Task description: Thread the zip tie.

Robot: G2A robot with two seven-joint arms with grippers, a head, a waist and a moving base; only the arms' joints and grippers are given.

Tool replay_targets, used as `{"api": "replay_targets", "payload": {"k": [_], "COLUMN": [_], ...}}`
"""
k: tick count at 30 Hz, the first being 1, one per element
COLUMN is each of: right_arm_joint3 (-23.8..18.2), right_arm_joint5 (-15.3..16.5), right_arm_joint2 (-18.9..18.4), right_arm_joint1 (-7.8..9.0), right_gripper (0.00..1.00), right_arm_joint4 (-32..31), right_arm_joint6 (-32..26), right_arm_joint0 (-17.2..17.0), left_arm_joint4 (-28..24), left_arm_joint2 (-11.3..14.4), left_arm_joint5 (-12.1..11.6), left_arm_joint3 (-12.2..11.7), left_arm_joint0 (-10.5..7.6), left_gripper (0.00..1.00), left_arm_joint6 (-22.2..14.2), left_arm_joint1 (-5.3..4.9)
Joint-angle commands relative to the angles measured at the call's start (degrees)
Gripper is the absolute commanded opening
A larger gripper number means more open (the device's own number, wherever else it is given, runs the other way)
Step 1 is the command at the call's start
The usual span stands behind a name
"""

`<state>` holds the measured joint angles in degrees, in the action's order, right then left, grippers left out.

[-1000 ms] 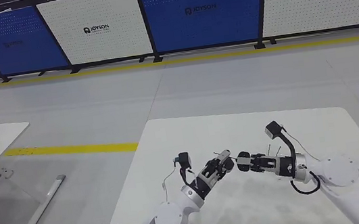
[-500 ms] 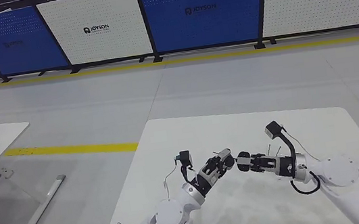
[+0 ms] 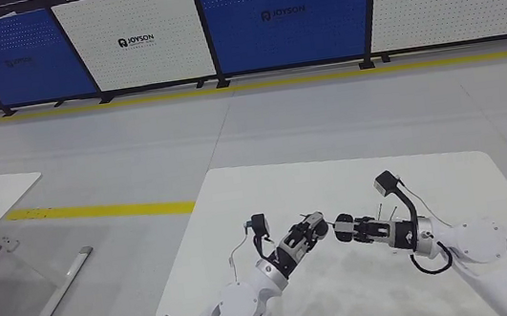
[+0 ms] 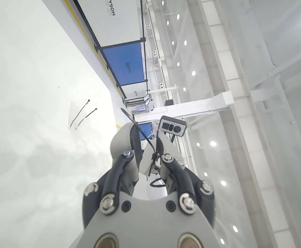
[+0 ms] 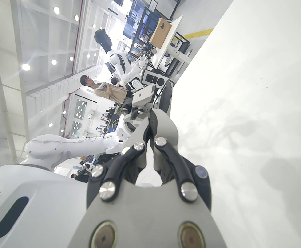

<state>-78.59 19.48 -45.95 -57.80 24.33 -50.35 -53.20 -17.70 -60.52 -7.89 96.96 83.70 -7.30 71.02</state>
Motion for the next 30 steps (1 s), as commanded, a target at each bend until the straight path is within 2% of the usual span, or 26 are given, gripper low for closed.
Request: {"api": "replay_targets", "payload": {"k": [1,2,4,6,17,18,19,20,22,25,26,30], "right_arm_joint3": [0.0,0.0,0.0,0.0,0.0,0.0,0.0,0.0,0.0,0.0,0.0,0.0], "right_arm_joint5": [0.0,0.0,0.0,0.0,0.0,0.0,0.0,0.0,0.0,0.0,0.0,0.0], "right_arm_joint2": [0.0,0.0,0.0,0.0,0.0,0.0,0.0,0.0,0.0,0.0,0.0,0.0], "right_arm_joint1": [0.00,0.00,0.00,0.00,0.00,0.00,0.00,0.00,0.00,0.00,0.00,0.00], "right_gripper": [0.00,0.00,0.00,0.00,0.00,0.00,0.00,0.00,0.00,0.00,0.00,0.00], "right_arm_joint4": [0.0,0.0,0.0,0.0,0.0,0.0,0.0,0.0,0.0,0.0,0.0,0.0], "right_arm_joint6": [0.0,0.0,0.0,0.0,0.0,0.0,0.0,0.0,0.0,0.0,0.0,0.0], "right_arm_joint0": [0.0,0.0,0.0,0.0,0.0,0.0,0.0,0.0,0.0,0.0,0.0,0.0], "left_arm_joint4": [0.0,0.1,0.1,0.2,0.8,1.0,1.4,2.0,1.8,1.6,1.6,1.8], "left_arm_joint2": [-0.1,-0.2,-0.2,-0.2,-0.3,-0.3,-0.4,-0.4,-0.3,-0.3,-0.4,-0.4], "left_arm_joint5": [-0.1,-0.1,-0.1,-0.1,-0.2,-0.2,-0.3,-0.4,-0.5,-0.5,-0.5,-0.4], "left_arm_joint3": [0.1,0.1,0.2,0.2,0.5,0.7,0.7,0.8,0.8,0.9,0.9,0.9], "left_arm_joint0": [0.09,0.14,0.18,0.22,0.51,0.54,0.56,0.69,0.85,0.89,0.90,0.91], "left_gripper": [0.09,0.05,0.05,0.00,0.00,0.06,0.33,0.42,0.40,0.29,0.21,0.08], "left_arm_joint6": [0.1,0.1,0.1,0.1,0.2,0.0,-0.1,0.0,0.0,0.0,0.1,0.1], "left_arm_joint1": [0.00,0.01,0.02,0.02,0.08,0.07,0.04,0.02,0.04,0.07,0.08,0.11]}}
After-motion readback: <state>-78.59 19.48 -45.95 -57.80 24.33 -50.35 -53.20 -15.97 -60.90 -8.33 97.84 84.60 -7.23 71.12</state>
